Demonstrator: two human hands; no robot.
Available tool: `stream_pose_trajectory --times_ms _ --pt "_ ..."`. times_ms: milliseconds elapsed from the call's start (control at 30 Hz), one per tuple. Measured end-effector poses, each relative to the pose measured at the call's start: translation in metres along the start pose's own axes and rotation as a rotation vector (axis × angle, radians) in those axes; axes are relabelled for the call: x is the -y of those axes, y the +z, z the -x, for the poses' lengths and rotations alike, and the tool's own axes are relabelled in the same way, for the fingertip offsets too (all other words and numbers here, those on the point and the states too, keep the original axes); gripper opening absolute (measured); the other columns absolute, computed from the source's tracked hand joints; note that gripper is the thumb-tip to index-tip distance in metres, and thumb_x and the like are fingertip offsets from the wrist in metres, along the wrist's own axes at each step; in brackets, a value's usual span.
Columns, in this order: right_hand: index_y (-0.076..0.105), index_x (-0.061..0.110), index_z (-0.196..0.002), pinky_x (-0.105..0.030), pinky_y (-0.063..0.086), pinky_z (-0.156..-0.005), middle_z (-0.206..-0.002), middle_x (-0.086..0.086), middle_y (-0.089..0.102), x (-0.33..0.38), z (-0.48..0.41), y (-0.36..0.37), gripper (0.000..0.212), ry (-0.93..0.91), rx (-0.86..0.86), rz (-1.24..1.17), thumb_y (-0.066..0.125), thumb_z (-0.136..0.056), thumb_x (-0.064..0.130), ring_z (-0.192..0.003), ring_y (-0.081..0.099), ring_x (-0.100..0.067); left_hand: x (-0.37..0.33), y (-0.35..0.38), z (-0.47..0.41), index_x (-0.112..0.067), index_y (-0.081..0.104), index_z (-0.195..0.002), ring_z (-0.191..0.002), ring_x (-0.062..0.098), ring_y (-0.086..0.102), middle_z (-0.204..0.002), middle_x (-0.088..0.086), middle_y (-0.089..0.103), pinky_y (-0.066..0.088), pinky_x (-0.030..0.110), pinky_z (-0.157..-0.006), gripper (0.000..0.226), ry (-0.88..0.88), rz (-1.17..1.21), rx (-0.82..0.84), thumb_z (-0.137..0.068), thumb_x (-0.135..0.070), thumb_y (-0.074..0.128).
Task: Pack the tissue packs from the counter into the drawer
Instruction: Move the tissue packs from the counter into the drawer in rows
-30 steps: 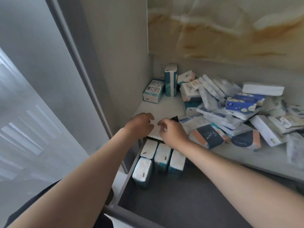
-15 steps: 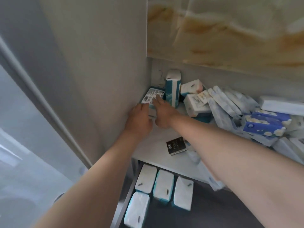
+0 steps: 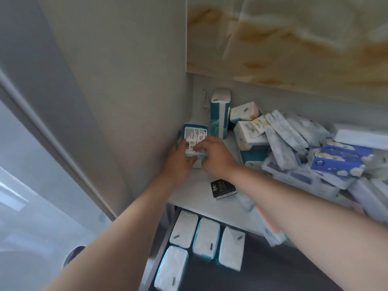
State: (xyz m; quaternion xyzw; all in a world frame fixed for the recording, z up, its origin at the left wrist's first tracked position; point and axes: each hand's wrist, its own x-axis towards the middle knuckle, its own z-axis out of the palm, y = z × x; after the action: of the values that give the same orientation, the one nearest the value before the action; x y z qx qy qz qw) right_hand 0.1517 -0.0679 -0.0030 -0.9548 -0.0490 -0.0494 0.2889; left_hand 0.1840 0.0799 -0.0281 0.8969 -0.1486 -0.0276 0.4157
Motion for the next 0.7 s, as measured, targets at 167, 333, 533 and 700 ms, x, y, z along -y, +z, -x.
stream_pose_trajectory --times_ms 167,333,533,700 --pt "0.039 0.02 -0.144 -0.016 0.03 -0.102 -0.144 -0.013 0.033 0.015 0.021 0.004 0.074 0.219 0.128 -0.185 0.064 -0.079 -0.006 -0.132 0.043 -0.028 -0.009 -0.003 0.025 -0.025 0.048 -0.137 -0.113 0.012 0.061 -0.127 -0.003 0.062 0.046 0.026 -0.096 0.058 -0.003 0.22 0.005 -0.086 -0.001 0.06" --pt "0.037 0.022 -0.147 -0.015 0.029 -0.101 -0.145 -0.01 0.036 0.027 0.043 -0.001 0.078 0.263 0.048 -0.303 0.066 -0.08 -0.005 -0.132 0.044 -0.024 -0.031 -0.019 0.054 -0.021 0.027 -0.147 -0.116 0.013 0.056 -0.135 -0.002 0.051 0.048 0.024 -0.095 0.082 -0.067 0.381 -0.004 -0.077 0.008 0.058" --pt "0.036 0.024 -0.151 -0.034 0.045 -0.107 -0.144 0.005 0.047 0.042 0.083 -0.021 0.087 0.26 0.091 -0.44 0.075 -0.077 0.002 -0.123 0.056 -0.021 -0.048 -0.035 0.1 -0.022 0.029 -0.146 -0.124 0.013 0.034 -0.134 -0.002 0.036 0.035 0.029 -0.106 0.105 0.125 0.038 -0.017 -0.059 -0.02 0.087" --pt "0.03 0.02 -0.153 -0.029 0.042 -0.108 -0.145 -0.002 0.047 0.06 0.125 -0.031 0.091 0.169 0.176 -0.457 0.075 -0.077 0.0 -0.132 0.046 -0.015 -0.06 -0.053 0.132 -0.003 0.04 -0.138 -0.12 0.03 0.043 -0.133 0.012 0.044 0.045 0.043 -0.099 0.102 0.425 -0.362 -0.071 -0.054 -0.036 0.087"
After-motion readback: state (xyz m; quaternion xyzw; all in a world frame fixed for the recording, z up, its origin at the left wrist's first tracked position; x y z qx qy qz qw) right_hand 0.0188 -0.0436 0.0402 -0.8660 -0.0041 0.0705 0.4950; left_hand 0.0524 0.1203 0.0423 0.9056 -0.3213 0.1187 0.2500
